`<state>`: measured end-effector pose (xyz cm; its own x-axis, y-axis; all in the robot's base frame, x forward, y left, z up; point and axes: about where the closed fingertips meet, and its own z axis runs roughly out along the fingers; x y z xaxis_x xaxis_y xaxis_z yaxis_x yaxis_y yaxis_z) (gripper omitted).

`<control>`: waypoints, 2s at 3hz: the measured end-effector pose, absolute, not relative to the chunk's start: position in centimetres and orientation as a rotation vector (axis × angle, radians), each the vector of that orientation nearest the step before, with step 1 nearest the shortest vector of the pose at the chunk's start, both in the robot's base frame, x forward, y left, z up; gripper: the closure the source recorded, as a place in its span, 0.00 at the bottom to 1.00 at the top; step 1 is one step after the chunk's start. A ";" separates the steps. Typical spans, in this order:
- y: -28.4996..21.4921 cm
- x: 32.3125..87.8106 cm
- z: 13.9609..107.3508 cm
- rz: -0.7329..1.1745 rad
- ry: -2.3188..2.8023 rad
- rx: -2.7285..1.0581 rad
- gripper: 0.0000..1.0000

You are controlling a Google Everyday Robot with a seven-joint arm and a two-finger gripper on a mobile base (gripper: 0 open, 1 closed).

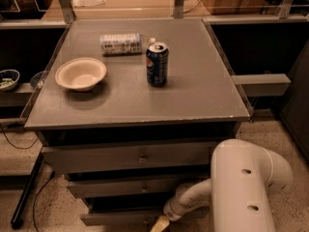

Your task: Open bottom drawer

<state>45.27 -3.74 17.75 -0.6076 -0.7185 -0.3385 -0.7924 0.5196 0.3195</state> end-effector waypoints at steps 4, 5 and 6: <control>-3.8 44.6 17.1 0.701 2.602 -1.352 0.00; -3.9 44.7 17.2 0.701 2.602 -1.353 0.00; -4.1 44.5 17.3 0.702 2.593 -1.363 0.00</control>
Offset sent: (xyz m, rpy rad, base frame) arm -0.0741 -0.0090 -0.0385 -0.0219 0.0930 0.1178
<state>44.54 -4.05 17.27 -0.5837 -0.7459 -0.3209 -0.8059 0.4838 0.3413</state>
